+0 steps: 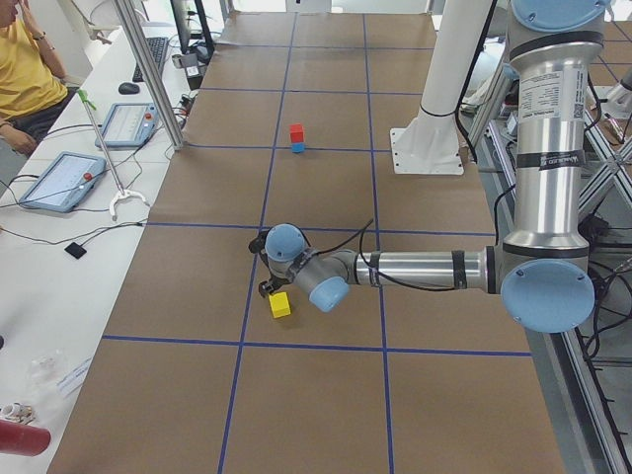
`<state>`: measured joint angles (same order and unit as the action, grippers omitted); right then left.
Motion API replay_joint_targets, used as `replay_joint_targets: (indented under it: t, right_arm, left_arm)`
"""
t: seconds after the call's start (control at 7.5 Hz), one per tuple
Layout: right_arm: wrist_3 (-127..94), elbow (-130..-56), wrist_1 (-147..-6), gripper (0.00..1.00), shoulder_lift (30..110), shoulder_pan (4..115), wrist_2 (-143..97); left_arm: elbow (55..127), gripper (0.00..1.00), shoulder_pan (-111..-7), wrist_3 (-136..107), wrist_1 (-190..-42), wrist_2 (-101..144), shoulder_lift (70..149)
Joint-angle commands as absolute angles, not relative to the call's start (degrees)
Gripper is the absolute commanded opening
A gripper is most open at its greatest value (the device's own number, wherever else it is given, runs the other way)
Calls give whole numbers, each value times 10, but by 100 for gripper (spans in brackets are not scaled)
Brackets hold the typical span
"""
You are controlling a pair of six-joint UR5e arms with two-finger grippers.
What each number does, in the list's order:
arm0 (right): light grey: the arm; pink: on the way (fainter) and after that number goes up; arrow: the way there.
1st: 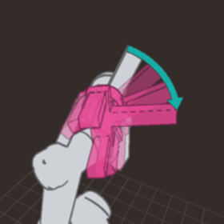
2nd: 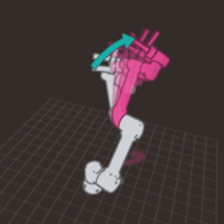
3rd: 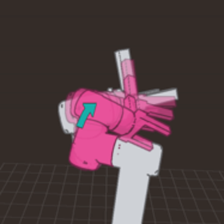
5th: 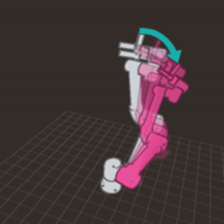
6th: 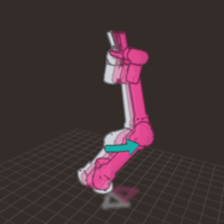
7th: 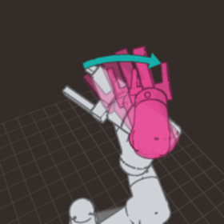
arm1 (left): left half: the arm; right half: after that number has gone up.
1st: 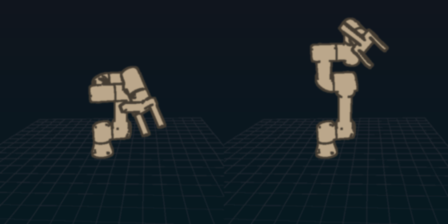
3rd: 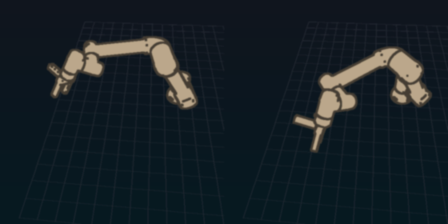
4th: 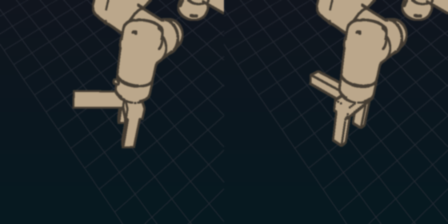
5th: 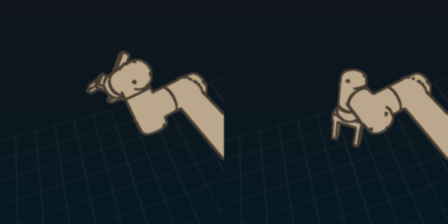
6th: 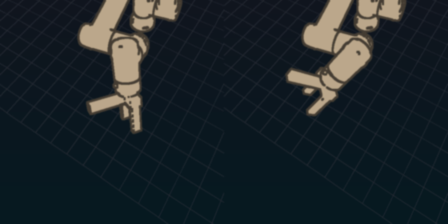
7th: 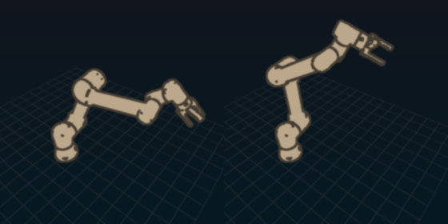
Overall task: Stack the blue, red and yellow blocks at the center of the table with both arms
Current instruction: 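Move the left gripper to the yellow cube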
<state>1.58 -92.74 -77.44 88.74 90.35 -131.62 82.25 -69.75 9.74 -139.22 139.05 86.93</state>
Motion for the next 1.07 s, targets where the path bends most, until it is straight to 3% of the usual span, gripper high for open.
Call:
replay_joint_targets:
  t: [0.0, 0.93]
  right_arm:
    - [16, -927, -774, 100, 888, 904, -1317]
    - [16, -928, -772, 100, 903, 904, -1317]
  left_arm:
    - [760, 100, -698, 104, -1489, 1394, 874]
    - [693, 100, -694, 103, -1497, 1389, 926]
